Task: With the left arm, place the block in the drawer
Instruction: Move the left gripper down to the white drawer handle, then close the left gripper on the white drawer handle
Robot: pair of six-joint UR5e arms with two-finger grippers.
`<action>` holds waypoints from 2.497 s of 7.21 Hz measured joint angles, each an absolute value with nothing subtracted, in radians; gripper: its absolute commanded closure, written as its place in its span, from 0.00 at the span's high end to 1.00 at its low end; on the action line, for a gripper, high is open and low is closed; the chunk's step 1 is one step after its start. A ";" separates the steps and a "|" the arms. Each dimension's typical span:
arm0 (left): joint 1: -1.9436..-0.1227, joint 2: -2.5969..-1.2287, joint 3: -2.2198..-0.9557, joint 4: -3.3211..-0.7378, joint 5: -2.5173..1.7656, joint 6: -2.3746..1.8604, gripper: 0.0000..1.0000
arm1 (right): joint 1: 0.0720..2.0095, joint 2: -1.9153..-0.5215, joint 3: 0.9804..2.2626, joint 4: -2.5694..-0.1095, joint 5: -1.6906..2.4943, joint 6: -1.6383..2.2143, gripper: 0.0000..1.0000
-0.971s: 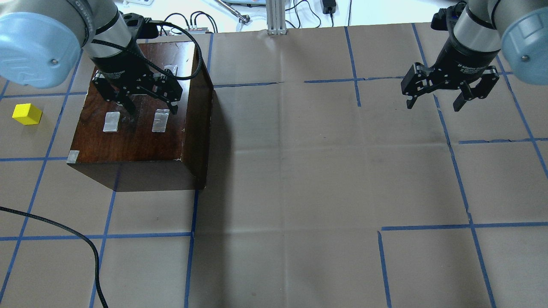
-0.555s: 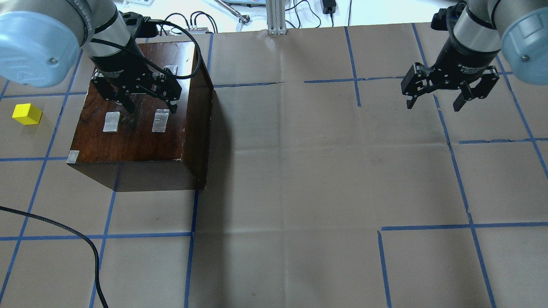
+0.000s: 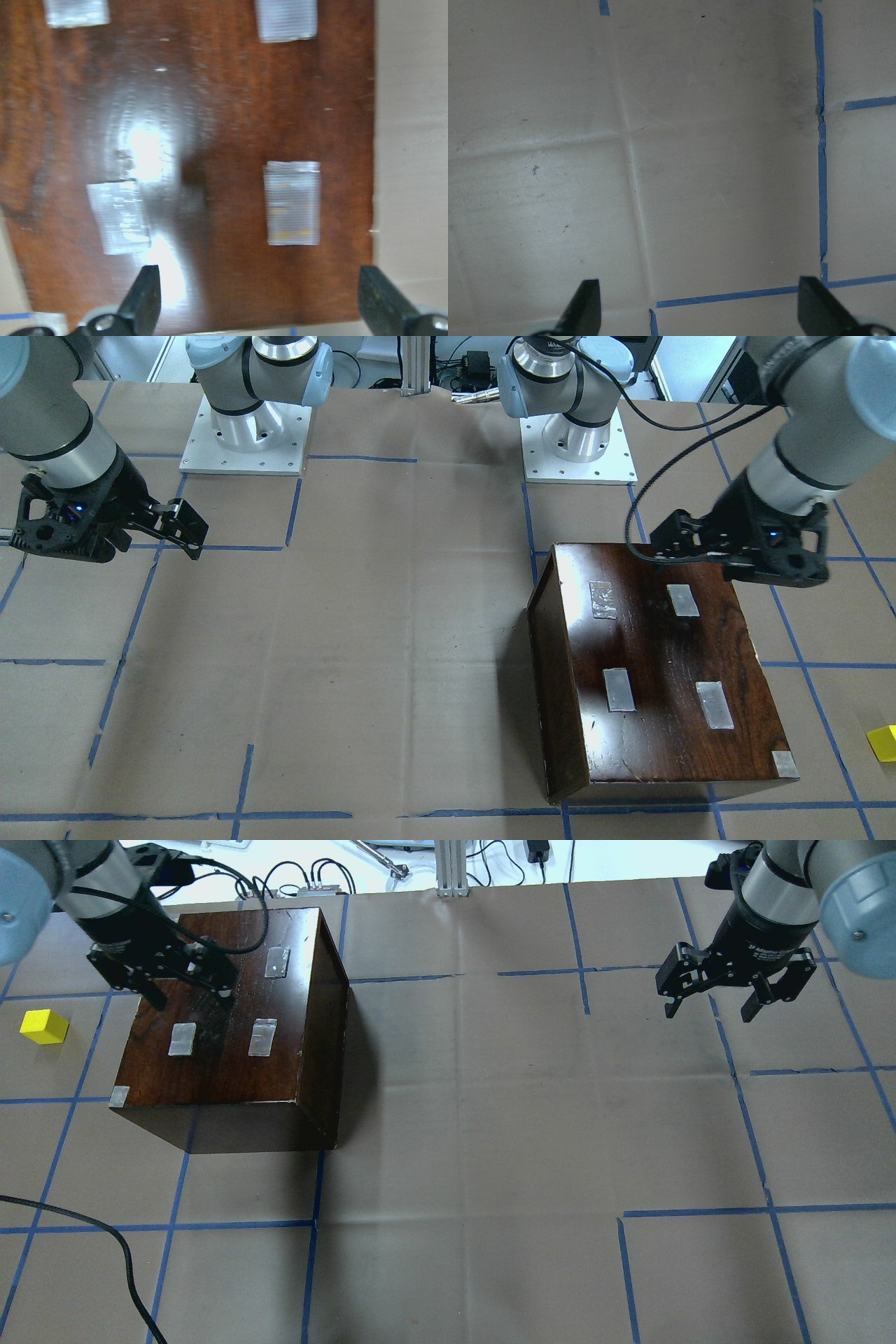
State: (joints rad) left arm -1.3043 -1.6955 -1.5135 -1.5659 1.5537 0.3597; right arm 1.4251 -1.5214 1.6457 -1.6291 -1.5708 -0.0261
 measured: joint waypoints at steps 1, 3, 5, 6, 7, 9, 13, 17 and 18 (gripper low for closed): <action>-1.221 -1.715 -1.494 -1.561 1.551 0.429 0.99 | 1.425 -1.521 1.645 -1.629 -1.571 -0.026 1.00; -1.080 -1.800 -1.429 -1.556 1.544 0.536 0.99 | 1.425 -1.521 1.646 -1.629 -1.571 -0.026 1.00; -0.981 -1.912 -1.369 -1.553 1.540 0.571 0.99 | 1.425 -1.522 1.646 -1.629 -1.571 -0.026 1.00; -0.964 -1.951 -1.358 -1.547 1.532 0.576 0.99 | 1.425 -1.522 1.646 -1.629 -1.571 -0.026 1.00; -0.959 -1.974 -1.359 -1.539 1.498 0.592 0.99 | 1.425 -1.522 1.646 -1.629 -1.571 -0.026 1.00; -0.958 -1.994 -1.375 -1.543 1.391 0.654 0.99 | 1.425 -1.522 1.646 -1.629 -1.571 -0.025 1.00; -0.962 -2.001 -1.427 -1.548 1.340 0.673 0.99 | 1.425 -1.521 1.646 -1.629 -1.571 -0.026 1.00; -0.963 -2.019 -1.453 -1.542 1.311 0.672 0.99 | 1.425 -1.522 1.646 -1.629 -1.571 -0.026 1.00; -0.963 -2.023 -1.454 -1.540 1.310 0.671 0.99 | 1.425 -1.522 1.646 -1.629 -1.571 -0.026 1.00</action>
